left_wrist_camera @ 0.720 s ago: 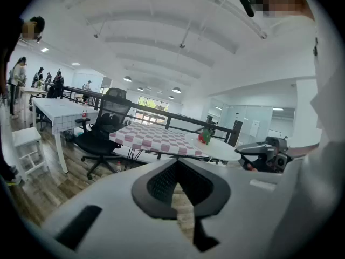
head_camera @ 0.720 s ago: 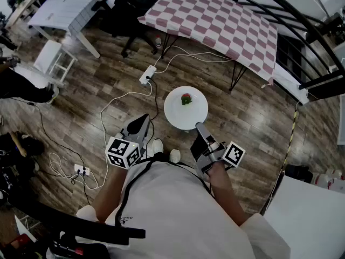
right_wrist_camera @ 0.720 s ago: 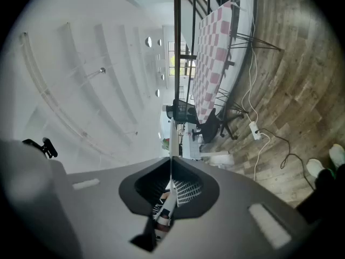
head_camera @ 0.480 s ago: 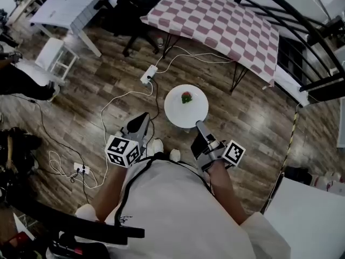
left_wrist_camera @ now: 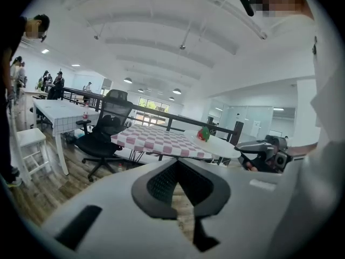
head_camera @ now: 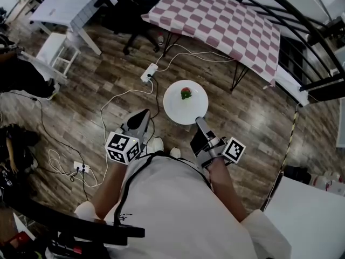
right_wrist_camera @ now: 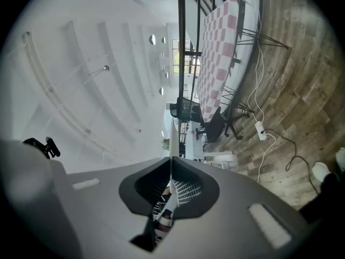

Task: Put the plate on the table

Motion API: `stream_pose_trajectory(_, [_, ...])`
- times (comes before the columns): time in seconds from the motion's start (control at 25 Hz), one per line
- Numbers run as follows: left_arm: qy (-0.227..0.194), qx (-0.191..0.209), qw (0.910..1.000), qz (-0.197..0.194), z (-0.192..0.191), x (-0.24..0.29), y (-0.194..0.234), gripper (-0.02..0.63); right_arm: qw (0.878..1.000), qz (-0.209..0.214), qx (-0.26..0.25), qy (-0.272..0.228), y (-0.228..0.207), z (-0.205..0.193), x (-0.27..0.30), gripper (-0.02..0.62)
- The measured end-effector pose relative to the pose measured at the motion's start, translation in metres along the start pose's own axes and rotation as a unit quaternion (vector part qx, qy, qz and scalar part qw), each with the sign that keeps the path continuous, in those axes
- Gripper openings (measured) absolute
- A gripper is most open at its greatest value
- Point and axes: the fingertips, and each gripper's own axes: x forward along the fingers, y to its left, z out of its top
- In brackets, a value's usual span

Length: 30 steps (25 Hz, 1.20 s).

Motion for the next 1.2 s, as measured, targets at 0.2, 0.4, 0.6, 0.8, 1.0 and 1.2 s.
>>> stream_pose_trajectory(0.2, [-0.001, -0.002, 1.0, -0.001, -0.002, 0.0, 0.009, 0.008, 1.0, -0.005, 0.001, -0.001, -0.007, -0.002, 0.008, 0.018])
stream_pose_trajectory(0.4, [-0.002, -0.007, 1.0, -0.003, 0.002, 0.001, 0.025, 0.006, 1.0, -0.005, 0.003, -0.004, -0.007, -0.003, 0.024, 0.018])
stream_pose_trajectory(0.6, [-0.007, -0.009, 0.9999, -0.005, 0.006, -0.002, 0.042, 0.006, 1.0, -0.003, 0.0, -0.007, -0.006, -0.008, 0.041, 0.018])
stream_pose_trajectory(0.8, [-0.007, -0.009, 0.9999, -0.008, 0.009, -0.006, 0.057, 0.006, 1.0, -0.005, -0.003, -0.012, -0.006, -0.012, 0.054, 0.018])
stream_pose_trajectory(1.0, [-0.005, -0.007, 0.9999, -0.012, 0.006, -0.012, 0.075, 0.006, 1.0, -0.002, -0.007, -0.018, -0.005, -0.02, 0.067, 0.018])
stream_pose_trajectory(1.2, [-0.008, -0.011, 0.9998, -0.011, 0.008, -0.021, 0.088, 0.008, 1.0, -0.005, -0.007, -0.022, -0.005, -0.029, 0.075, 0.02])
